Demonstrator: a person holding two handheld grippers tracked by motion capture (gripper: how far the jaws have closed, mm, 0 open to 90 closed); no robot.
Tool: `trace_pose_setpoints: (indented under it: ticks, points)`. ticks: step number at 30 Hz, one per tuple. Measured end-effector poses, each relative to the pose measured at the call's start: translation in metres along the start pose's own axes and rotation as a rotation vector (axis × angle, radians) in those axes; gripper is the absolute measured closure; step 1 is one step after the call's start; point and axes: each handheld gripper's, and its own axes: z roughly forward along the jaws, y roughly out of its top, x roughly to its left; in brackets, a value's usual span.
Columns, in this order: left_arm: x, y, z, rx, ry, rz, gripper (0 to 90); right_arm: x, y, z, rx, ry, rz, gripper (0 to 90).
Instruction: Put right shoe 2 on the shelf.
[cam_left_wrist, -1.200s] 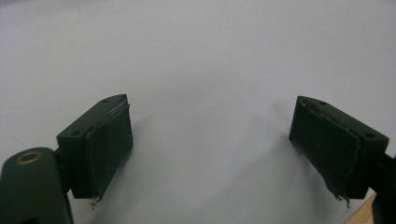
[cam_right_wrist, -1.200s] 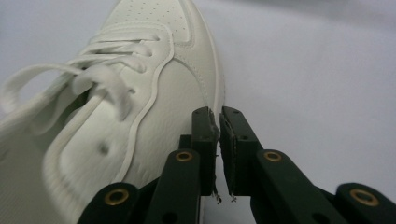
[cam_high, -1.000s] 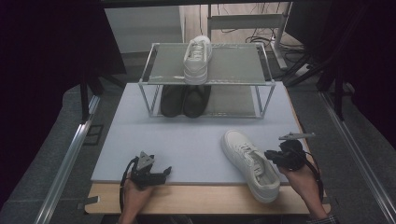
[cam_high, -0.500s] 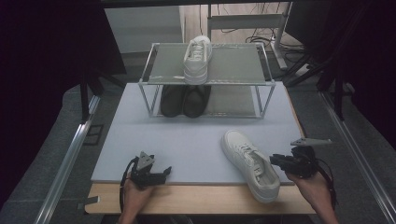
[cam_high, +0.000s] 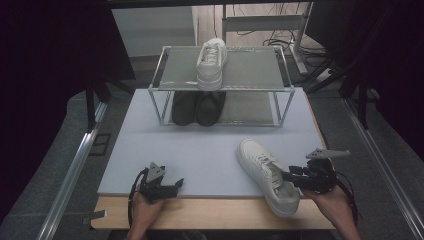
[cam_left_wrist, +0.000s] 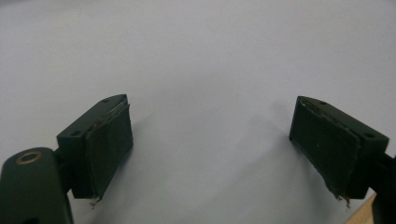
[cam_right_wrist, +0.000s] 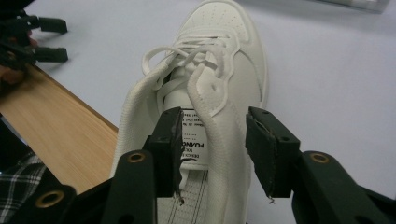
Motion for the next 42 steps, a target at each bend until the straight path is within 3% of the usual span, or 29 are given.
trace_pose_setpoints:
  ticks: [6,12,19,30,42]
  points:
    - [0.0,0.0,0.0,0.0,0.0,0.0,12.7,0.001,0.002,0.01,0.017,-0.013,-0.016,55.7]
    - [0.0,0.0,0.0,0.0,0.0,0.0,12.8,-0.001,0.003,0.012,0.022,-0.027,-0.001,63.2]
    - [0.0,0.0,0.0,0.0,0.0,0.0,12.7,-0.003,0.004,0.01,0.03,-0.027,0.017,80.9]
    - [0.0,0.0,0.0,0.0,0.0,-0.001,12.8,-0.02,0.0,0.01,-0.004,0.102,0.214,84.9]
    - [0.0,0.0,0.0,0.0,0.0,-0.001,12.7,-0.029,0.002,0.01,-0.054,0.19,0.337,85.2]
